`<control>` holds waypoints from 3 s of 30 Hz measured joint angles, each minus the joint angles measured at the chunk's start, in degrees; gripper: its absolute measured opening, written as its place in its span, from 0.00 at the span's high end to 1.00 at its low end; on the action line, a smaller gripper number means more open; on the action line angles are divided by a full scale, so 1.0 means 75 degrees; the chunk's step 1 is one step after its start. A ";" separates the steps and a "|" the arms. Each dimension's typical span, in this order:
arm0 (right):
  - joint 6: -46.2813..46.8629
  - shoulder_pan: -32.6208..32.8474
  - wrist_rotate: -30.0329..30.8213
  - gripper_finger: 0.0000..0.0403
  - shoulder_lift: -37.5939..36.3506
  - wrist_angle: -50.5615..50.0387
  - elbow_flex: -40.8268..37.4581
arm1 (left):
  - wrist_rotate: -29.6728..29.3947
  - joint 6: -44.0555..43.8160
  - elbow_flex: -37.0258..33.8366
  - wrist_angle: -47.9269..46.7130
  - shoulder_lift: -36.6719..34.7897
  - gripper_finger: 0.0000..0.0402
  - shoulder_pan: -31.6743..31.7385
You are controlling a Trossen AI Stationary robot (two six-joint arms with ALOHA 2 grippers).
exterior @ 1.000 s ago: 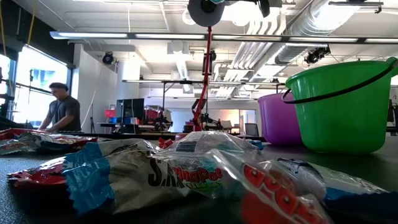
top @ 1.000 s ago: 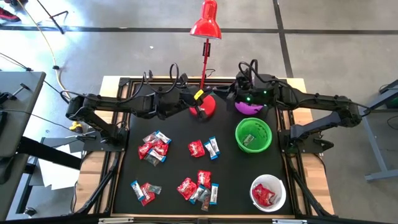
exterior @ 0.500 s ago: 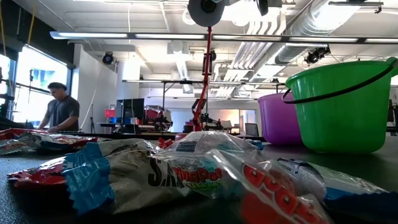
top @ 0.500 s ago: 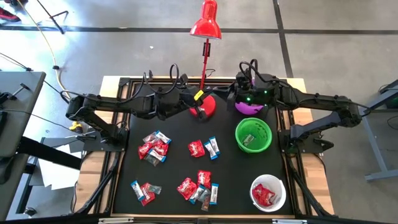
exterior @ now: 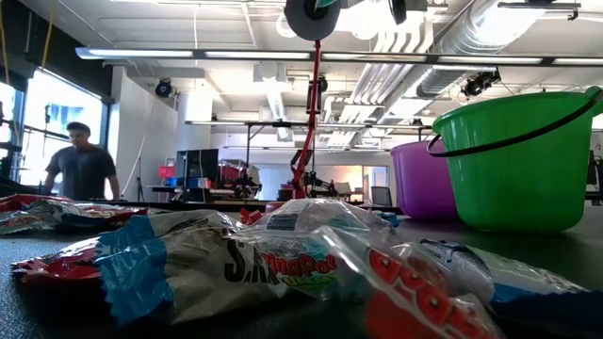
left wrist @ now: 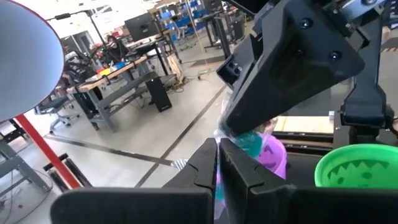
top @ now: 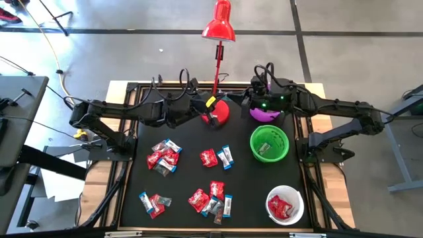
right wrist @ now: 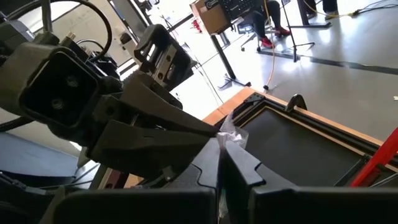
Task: Organize candy in baskets
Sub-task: Put the blue gummy into the violet bucket, then put the red candy into the white bucket
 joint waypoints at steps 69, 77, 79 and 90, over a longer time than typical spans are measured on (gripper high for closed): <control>0.1424 0.0534 -0.1938 0.71 -0.0362 -0.6169 0.0000 | 0.2080 -0.7405 -0.3514 -0.5874 -0.0527 0.71 -0.0170; 0.1700 0.1983 -0.1684 0.71 -0.0361 -0.6175 0.0000 | 0.2590 -1.0576 -0.4523 -0.6061 -0.0527 0.71 -0.1094; 0.1835 0.2220 -0.1684 0.71 -0.0361 -0.6175 0.0000 | 0.2838 -1.0719 -0.4497 -0.6244 -0.0527 0.71 -0.1309; 0.2072 0.3150 -0.1406 0.71 -0.0361 -0.6173 0.0000 | 0.3208 -1.1339 -0.3819 -0.7444 -0.0533 0.71 -0.2394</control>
